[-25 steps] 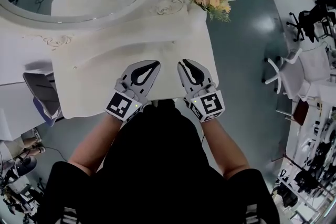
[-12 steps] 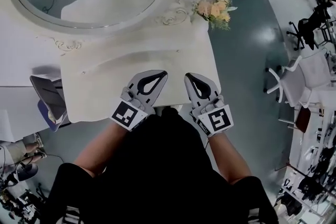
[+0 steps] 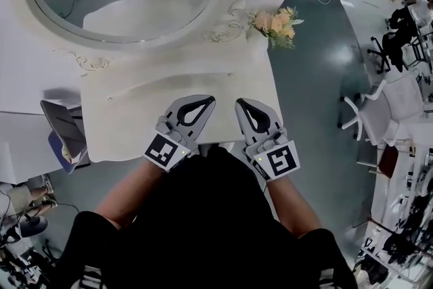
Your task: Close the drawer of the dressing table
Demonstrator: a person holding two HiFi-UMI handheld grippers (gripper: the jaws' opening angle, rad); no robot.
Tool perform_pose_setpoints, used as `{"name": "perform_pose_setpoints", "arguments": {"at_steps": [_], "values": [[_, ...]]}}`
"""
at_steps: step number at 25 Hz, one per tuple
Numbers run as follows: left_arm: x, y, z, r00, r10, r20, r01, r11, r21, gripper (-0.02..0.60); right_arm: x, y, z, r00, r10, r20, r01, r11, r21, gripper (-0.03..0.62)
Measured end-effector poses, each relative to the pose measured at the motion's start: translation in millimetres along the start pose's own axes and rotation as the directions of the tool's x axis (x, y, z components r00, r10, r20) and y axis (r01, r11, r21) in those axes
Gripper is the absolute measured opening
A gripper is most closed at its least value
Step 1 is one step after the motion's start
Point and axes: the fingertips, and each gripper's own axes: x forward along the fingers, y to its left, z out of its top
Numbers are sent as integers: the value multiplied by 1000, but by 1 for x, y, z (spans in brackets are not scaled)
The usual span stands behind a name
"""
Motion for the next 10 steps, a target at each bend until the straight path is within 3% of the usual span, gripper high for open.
{"name": "perform_pose_setpoints", "arguments": {"at_steps": [10], "values": [[-4, 5, 14, 1000, 6, 6, -6, 1000, 10, -5, 6, 5, 14, 999, 34, 18, -33, 999, -21, 2]]}}
